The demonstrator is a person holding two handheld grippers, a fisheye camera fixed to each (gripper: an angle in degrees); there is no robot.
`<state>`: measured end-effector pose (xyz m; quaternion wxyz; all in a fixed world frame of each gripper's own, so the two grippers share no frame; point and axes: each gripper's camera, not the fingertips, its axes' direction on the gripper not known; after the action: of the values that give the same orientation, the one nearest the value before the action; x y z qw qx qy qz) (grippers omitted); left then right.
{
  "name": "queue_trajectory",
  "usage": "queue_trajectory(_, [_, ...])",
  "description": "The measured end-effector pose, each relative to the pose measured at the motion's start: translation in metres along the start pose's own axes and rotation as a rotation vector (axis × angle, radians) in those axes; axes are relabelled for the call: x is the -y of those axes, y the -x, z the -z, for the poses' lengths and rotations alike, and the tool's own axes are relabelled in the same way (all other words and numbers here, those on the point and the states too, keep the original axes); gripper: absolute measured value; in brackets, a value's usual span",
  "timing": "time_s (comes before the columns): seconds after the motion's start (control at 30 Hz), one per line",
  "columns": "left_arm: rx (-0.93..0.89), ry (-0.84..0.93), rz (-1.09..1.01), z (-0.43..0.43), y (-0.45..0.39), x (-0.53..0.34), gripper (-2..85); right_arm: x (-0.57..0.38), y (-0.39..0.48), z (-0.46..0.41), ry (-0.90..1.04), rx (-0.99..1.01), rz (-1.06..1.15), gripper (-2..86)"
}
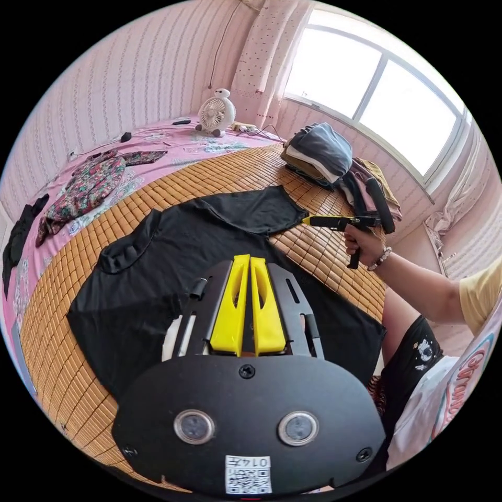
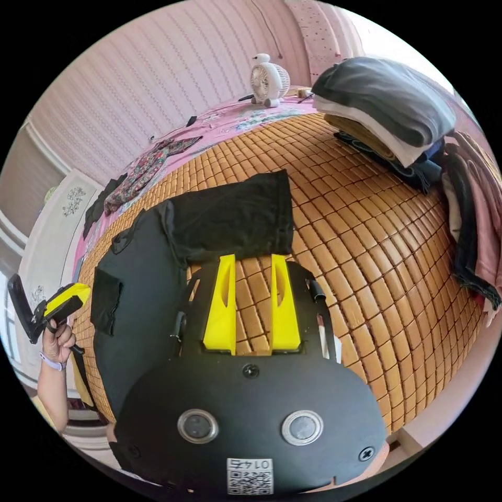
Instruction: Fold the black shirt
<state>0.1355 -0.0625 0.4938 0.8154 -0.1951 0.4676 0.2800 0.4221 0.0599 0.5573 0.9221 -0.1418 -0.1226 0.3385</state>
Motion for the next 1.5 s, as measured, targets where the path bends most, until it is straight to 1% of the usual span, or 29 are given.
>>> queue_trajectory(0.07, [-0.015,0.029,-0.016,-0.023,-0.007,0.032,-0.8,0.005,-0.013,0.003,-0.034,-0.008,-0.047,10.0])
queue_trajectory(0.17, [-0.025,0.083,-0.085,-0.061,-0.024,0.08,-0.6,0.011,-0.022,-0.005,0.021,-0.02,-0.048,9.4])
queue_trajectory(0.2, [-0.015,0.108,-0.106,-0.077,-0.03,0.097,-0.3,0.011,-0.023,-0.003,0.009,-0.029,-0.038,9.0])
queue_trajectory(0.3, [0.004,0.127,-0.106,-0.115,-0.044,0.136,1.7,0.01,-0.031,0.004,0.005,-0.026,-0.022,7.1])
queue_trajectory(0.47, [0.019,0.17,-0.138,-0.168,-0.072,0.19,4.3,0.01,-0.051,0.019,-0.001,0.033,-0.041,4.5])
queue_trajectory(0.6, [0.073,0.193,-0.181,-0.202,-0.096,0.23,5.3,0.009,-0.054,0.028,-0.007,0.017,-0.033,3.6])
queue_trajectory(0.7, [0.112,0.189,-0.162,-0.22,-0.106,0.256,5.8,0.008,-0.06,0.035,-0.009,0.024,-0.04,3.0])
queue_trajectory(0.8, [0.136,0.222,-0.129,-0.238,-0.11,0.279,6.0,0.007,-0.067,0.041,-0.012,0.041,-0.05,2.6])
queue_trajectory(0.97, [0.177,0.241,-0.107,-0.258,-0.113,0.299,7.7,0.005,-0.076,0.052,-0.014,0.046,-0.051,2.3])
queue_trajectory(1.07, [0.209,0.324,-0.089,-0.275,-0.111,0.301,8.4,0.003,-0.082,0.057,-0.014,0.065,-0.059,2.2])
queue_trajectory(1.13, [0.189,0.3,-0.04,-0.274,-0.106,0.3,8.3,0.001,-0.084,0.061,-0.013,0.061,-0.057,2.2])
queue_trajectory(1.27, [0.137,0.294,0.018,-0.269,-0.094,0.301,5.7,-0.002,-0.087,0.068,-0.013,0.052,-0.053,2.1])
queue_trajectory(1.3, [0.103,0.28,0.024,-0.266,-0.09,0.3,2.2,-0.003,-0.089,0.07,-0.013,0.055,-0.055,2.1])
queue_trajectory(1.4, [0.075,0.267,0.067,-0.257,-0.079,0.295,-0.5,-0.008,-0.102,0.077,-0.027,0.148,-0.077,2.2])
queue_trajectory(1.43, [0.072,0.257,0.07,-0.254,-0.077,0.293,-0.7,-0.01,-0.111,0.078,-0.03,0.232,-0.084,2.2])
queue_trajectory(1.5, [0.063,0.19,0.081,-0.231,-0.068,0.285,-0.9,-0.013,-0.122,0.08,-0.041,0.311,-0.107,2.2])
